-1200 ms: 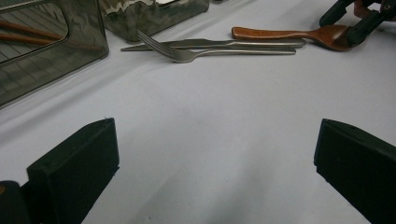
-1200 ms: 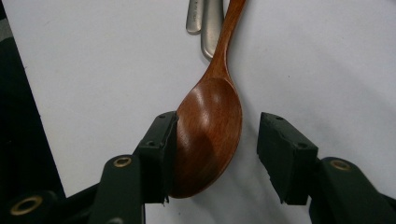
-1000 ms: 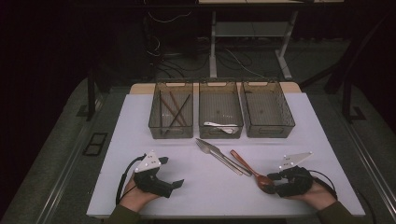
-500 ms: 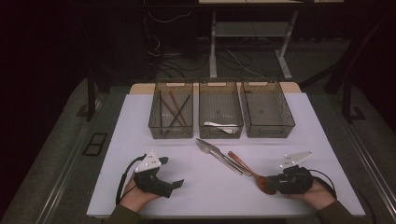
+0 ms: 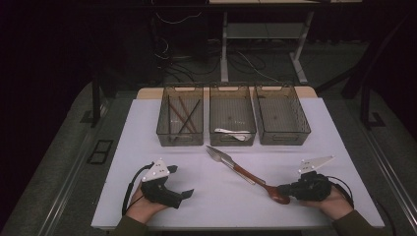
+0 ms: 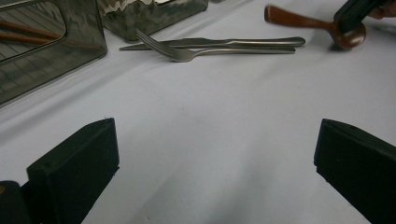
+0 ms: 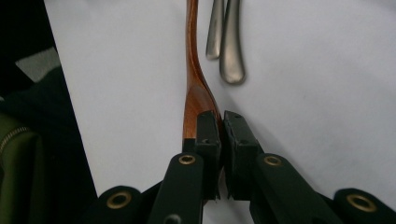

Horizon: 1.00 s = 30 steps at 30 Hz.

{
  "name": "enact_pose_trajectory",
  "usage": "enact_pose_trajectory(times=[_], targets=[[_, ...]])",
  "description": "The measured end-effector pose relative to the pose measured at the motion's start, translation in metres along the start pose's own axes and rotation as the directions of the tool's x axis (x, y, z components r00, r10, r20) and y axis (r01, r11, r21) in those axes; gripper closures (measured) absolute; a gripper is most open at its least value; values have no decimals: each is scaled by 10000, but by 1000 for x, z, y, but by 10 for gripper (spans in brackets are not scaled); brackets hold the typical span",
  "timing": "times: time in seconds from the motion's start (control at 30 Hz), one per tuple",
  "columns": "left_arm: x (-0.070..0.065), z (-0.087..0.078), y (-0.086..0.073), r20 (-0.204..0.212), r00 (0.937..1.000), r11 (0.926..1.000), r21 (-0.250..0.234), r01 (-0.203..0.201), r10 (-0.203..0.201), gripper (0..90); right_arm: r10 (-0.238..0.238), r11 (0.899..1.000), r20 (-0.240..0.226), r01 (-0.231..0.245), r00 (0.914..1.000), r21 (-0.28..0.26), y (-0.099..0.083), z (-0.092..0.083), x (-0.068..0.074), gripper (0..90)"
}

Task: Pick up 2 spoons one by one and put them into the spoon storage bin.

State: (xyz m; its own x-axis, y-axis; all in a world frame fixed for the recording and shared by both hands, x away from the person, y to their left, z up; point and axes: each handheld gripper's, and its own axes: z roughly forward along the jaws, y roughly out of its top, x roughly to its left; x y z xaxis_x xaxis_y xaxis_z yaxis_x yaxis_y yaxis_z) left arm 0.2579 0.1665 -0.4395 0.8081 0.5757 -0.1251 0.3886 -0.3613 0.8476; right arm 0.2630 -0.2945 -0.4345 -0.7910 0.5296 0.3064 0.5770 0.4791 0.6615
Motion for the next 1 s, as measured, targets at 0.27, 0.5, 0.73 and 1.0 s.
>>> enact_pose_trajectory(times=[0.27, 0.5, 0.73, 1.0], targets=[[0, 0, 0, 6, 10000, 10000, 27, -18, 18, 0, -158, 9990, 608, 183, 9980, -408, 20, -3, -10, 846], [1, 0, 0, 50, 10000, 10000, 26, 1, -1, 0, -506, 9962, 1194, 586, 9916, -650, 39, -8, -13, 846], [0, 1, 0, 83, 10000, 10000, 57, -26, 26, 0, -658, 9914, 1600, 826, 9849, -1012, 60, -12, -19, 847], [1, 1, 0, 79, 10000, 10000, 37, -7, 7, 0, -750, 9839, 2170, 1077, 9733, -1428, 96, -12, -27, 847]])
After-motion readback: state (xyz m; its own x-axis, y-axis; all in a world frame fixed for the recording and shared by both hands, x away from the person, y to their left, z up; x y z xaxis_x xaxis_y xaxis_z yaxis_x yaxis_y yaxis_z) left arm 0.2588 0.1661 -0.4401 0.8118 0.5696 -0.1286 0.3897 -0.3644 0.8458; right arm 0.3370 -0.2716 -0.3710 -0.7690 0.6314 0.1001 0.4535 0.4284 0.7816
